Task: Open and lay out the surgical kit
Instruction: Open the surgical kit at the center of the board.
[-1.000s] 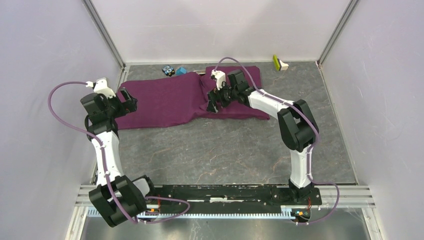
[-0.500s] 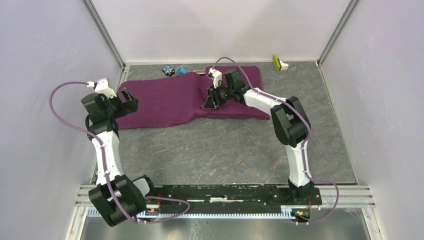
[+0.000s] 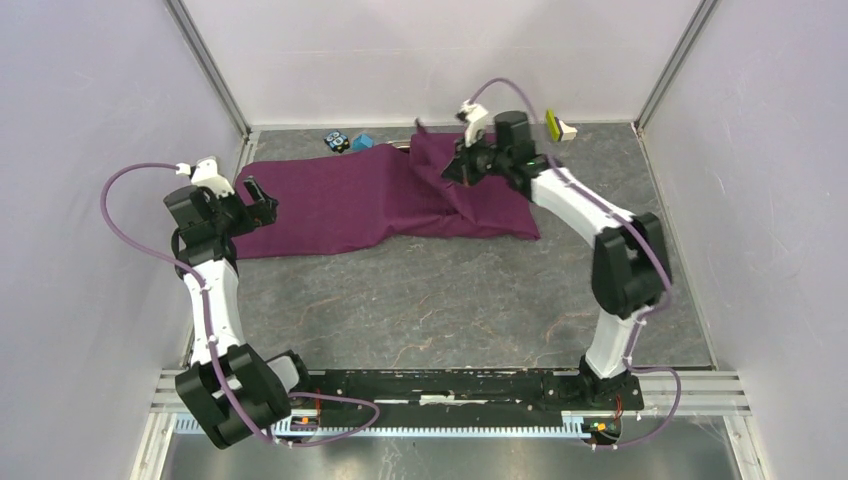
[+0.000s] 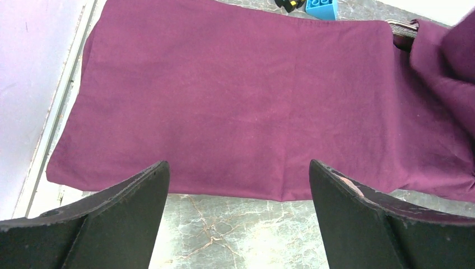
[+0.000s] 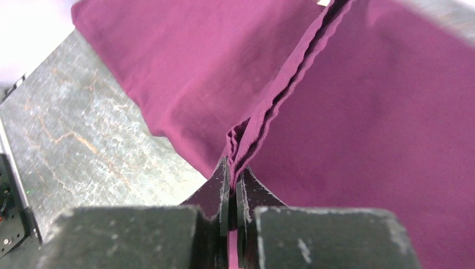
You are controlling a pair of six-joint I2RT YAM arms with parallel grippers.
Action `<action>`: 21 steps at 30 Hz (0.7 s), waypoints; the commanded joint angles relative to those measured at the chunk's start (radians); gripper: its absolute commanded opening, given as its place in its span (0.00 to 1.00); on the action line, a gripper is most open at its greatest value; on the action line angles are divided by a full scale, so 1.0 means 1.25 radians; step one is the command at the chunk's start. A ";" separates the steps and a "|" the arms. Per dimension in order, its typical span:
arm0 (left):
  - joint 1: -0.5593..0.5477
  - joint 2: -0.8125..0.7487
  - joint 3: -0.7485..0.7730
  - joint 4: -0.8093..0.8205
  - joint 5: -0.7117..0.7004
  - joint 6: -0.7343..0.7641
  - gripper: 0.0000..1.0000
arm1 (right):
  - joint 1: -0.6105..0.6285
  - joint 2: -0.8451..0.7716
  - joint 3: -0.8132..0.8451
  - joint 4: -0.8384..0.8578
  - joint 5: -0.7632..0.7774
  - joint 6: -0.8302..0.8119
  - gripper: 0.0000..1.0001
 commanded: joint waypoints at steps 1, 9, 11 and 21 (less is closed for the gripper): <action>-0.007 0.013 0.030 0.023 0.022 -0.011 1.00 | -0.092 -0.171 -0.079 0.047 0.022 -0.014 0.00; -0.017 0.047 0.074 0.042 0.025 -0.019 1.00 | -0.435 -0.419 -0.311 -0.003 0.032 -0.131 0.00; -0.022 0.056 0.080 0.052 0.027 -0.024 1.00 | -0.551 -0.468 -0.363 -0.002 0.041 -0.169 0.00; -0.036 0.075 0.068 0.070 0.048 -0.027 1.00 | -0.900 -0.504 -0.491 0.034 0.181 -0.382 0.30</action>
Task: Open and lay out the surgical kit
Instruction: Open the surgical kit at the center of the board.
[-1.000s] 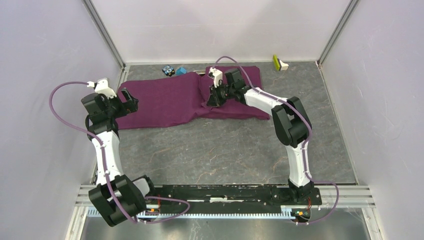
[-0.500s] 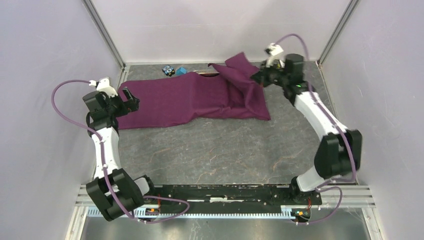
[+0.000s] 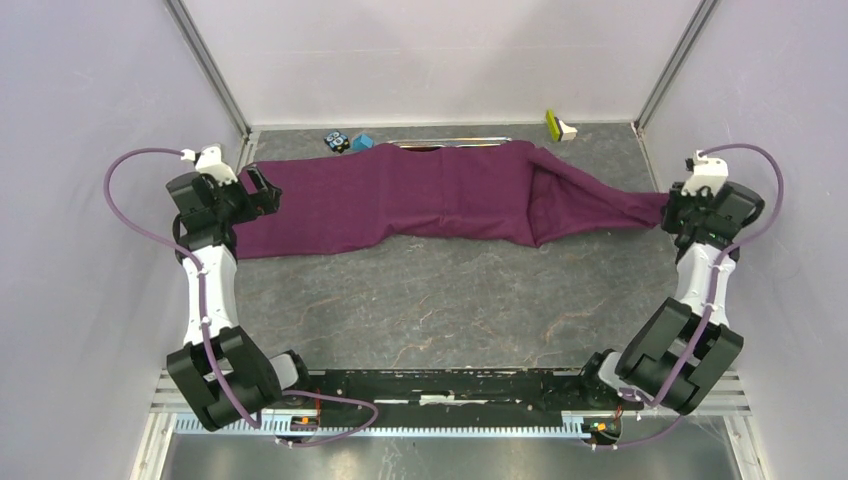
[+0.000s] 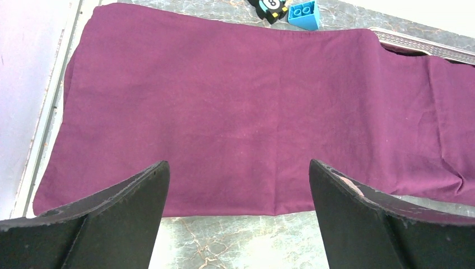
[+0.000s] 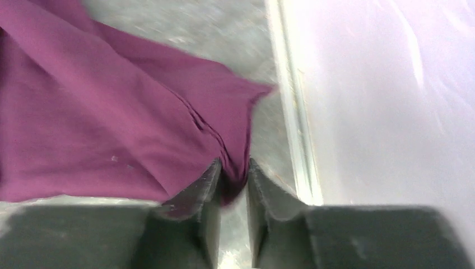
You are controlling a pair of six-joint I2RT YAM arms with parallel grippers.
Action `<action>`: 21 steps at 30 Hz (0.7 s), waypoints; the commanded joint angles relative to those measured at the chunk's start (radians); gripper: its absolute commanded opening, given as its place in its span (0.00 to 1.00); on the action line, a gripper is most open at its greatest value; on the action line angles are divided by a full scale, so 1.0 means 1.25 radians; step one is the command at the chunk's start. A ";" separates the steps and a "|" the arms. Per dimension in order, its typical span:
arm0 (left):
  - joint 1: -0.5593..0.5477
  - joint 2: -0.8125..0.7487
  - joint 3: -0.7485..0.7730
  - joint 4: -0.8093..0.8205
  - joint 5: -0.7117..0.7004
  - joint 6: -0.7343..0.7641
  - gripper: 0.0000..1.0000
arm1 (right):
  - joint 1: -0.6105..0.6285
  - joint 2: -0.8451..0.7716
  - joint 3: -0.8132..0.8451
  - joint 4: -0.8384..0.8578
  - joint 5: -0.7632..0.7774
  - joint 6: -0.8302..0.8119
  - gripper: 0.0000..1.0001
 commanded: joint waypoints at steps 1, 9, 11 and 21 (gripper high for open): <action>-0.006 -0.002 0.008 0.041 0.028 -0.023 1.00 | -0.077 -0.003 -0.026 0.050 0.085 -0.131 0.49; -0.012 -0.008 -0.014 0.040 0.028 0.016 1.00 | -0.083 -0.027 -0.070 0.078 -0.012 -0.162 0.98; -0.021 0.003 -0.011 0.035 0.023 0.029 1.00 | -0.056 -0.029 -0.064 0.065 -0.061 -0.159 0.98; -0.094 0.071 0.053 -0.042 0.006 0.101 1.00 | 0.317 0.104 0.063 0.051 0.090 -0.145 0.98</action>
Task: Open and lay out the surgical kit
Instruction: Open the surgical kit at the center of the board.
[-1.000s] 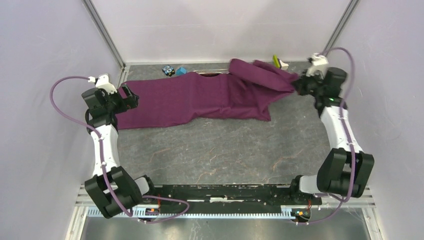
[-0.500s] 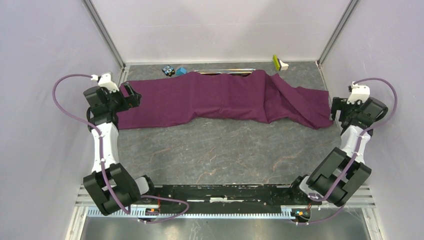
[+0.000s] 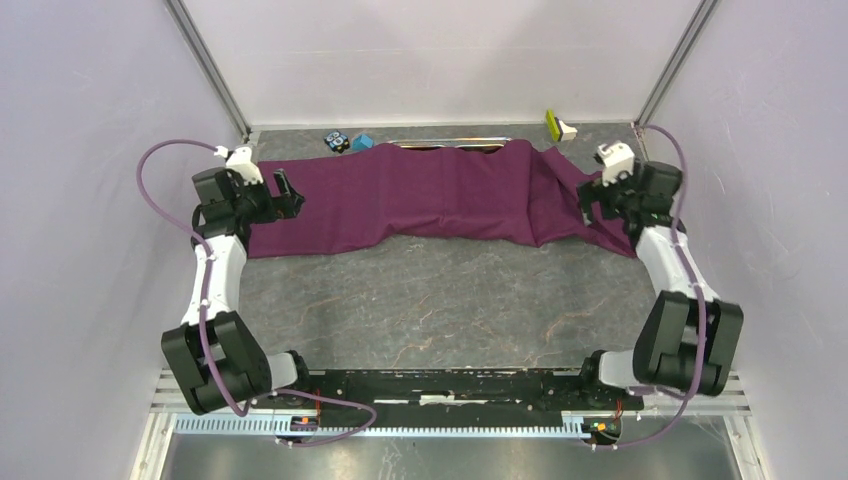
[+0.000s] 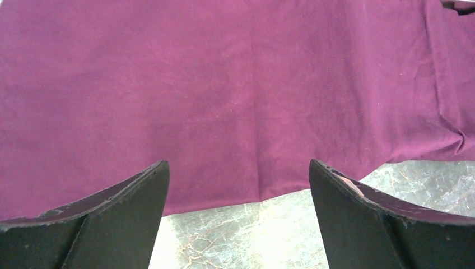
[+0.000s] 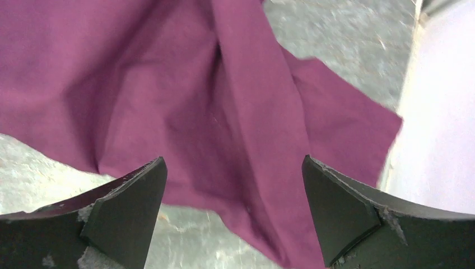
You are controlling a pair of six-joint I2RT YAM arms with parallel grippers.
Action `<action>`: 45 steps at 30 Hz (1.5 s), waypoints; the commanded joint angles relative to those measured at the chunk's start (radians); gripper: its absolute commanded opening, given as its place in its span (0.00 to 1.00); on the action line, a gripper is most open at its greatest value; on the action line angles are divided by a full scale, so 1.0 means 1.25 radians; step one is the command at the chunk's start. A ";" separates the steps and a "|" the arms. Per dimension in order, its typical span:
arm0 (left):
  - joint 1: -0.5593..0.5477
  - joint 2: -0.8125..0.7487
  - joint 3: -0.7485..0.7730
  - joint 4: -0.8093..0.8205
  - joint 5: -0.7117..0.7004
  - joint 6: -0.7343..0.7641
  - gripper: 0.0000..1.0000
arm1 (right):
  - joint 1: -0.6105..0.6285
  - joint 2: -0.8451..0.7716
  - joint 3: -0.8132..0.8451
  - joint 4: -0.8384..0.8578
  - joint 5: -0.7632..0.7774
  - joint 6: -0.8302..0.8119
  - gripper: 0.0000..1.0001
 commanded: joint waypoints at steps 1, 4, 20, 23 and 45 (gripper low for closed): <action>-0.018 0.022 0.065 -0.031 -0.002 0.047 1.00 | 0.098 0.109 0.143 0.007 0.074 0.011 0.98; -0.032 0.035 0.078 -0.029 0.006 0.038 1.00 | 0.160 0.201 0.233 -0.012 0.129 0.005 0.98; -0.096 0.127 0.146 -0.006 -0.017 -0.037 1.00 | 0.312 0.643 0.628 -0.080 0.497 -0.149 0.90; -0.106 0.134 0.146 0.000 -0.022 -0.040 1.00 | 0.297 0.668 0.632 -0.080 0.498 -0.143 0.90; -0.118 0.244 0.220 0.005 -0.015 -0.014 1.00 | 0.163 0.700 0.702 -0.160 0.498 -0.081 0.97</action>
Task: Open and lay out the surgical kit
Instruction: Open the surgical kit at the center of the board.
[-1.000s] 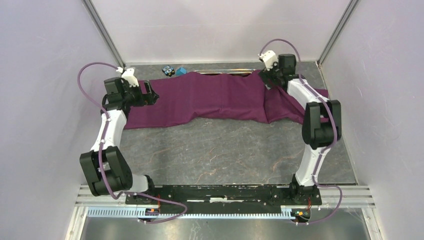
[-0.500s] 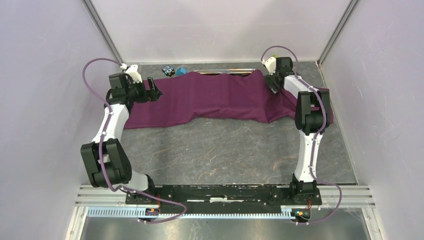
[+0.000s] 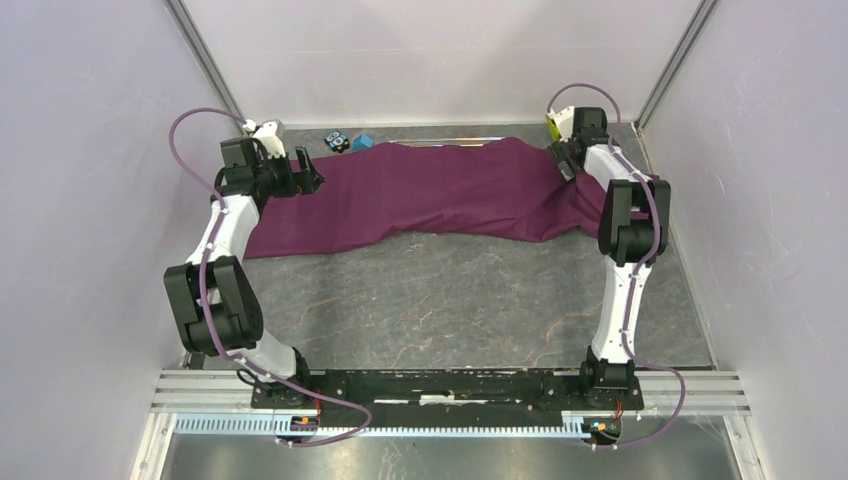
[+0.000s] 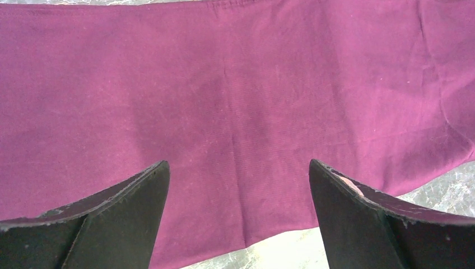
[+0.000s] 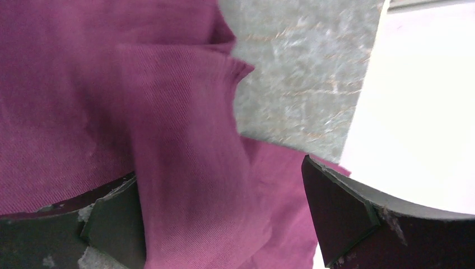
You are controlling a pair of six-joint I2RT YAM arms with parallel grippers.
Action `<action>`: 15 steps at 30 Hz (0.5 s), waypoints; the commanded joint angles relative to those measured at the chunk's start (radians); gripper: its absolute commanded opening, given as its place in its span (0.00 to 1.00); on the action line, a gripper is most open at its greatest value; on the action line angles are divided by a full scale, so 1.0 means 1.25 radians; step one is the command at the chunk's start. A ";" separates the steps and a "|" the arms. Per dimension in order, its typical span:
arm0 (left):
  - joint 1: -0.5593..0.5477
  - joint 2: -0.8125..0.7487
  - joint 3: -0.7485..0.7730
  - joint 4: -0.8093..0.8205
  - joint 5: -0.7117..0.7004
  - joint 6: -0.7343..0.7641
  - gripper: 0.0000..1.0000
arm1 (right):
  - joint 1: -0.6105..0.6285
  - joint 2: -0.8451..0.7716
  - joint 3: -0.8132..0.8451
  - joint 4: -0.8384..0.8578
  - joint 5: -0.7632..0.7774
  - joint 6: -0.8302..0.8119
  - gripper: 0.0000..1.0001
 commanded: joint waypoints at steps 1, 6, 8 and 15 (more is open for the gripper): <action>-0.003 0.002 0.026 0.019 -0.001 0.005 1.00 | -0.056 -0.101 -0.110 0.029 -0.128 0.023 0.98; -0.004 0.002 0.026 0.025 -0.007 -0.002 1.00 | -0.111 -0.243 -0.255 0.047 -0.404 0.054 0.98; -0.006 0.003 0.028 0.027 -0.008 -0.009 1.00 | -0.137 -0.279 -0.266 0.045 -0.450 0.074 0.98; -0.020 0.009 0.028 0.032 -0.017 -0.017 1.00 | -0.152 -0.332 -0.287 0.083 -0.299 0.068 0.98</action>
